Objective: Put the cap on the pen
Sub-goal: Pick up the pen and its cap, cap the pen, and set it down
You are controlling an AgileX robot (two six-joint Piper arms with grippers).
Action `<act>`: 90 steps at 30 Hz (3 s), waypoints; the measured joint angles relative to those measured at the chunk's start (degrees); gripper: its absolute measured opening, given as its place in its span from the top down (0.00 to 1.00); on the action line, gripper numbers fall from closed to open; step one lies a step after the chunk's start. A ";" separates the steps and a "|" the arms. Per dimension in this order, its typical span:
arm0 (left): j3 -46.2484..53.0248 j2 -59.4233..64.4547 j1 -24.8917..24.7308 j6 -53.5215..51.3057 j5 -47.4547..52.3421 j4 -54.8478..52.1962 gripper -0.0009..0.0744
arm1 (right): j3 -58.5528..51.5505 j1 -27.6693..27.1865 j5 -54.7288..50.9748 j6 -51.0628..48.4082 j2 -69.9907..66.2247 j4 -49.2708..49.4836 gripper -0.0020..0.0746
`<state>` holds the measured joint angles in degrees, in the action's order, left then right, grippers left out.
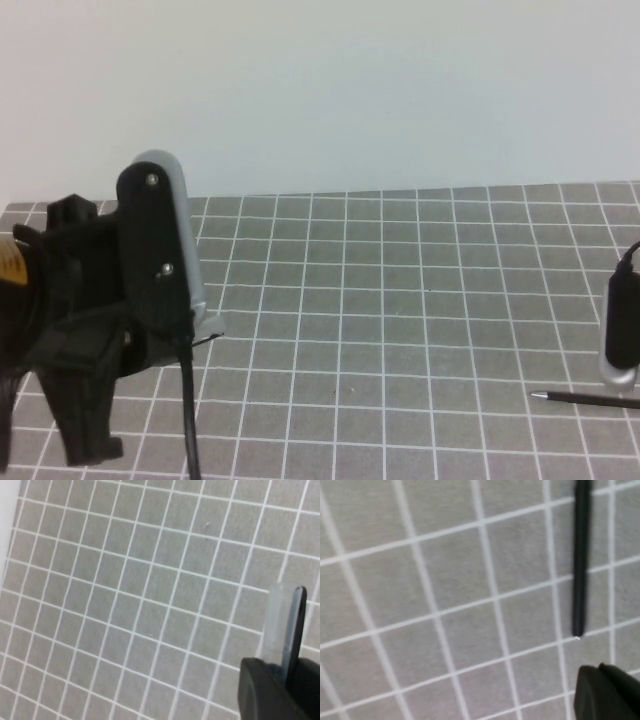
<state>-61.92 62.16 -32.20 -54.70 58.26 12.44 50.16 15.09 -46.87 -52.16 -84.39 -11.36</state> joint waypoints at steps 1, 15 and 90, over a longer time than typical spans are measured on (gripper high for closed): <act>1.03 0.00 0.00 0.00 -2.64 -0.22 0.99 | 0.00 -1.00 1.21 0.11 -0.54 0.50 0.98; 12.31 0.20 0.00 2.21 -29.43 -4.49 0.99 | 0.00 -4.42 2.87 0.01 -6.84 6.04 0.64; 21.63 0.06 0.00 -1.28 -53.01 -9.66 0.99 | 23.68 -2.43 -24.71 -0.24 -10.03 20.81 0.98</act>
<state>-40.29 62.22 -32.20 -55.97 5.25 2.78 73.84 12.65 -71.58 -52.40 -94.43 9.45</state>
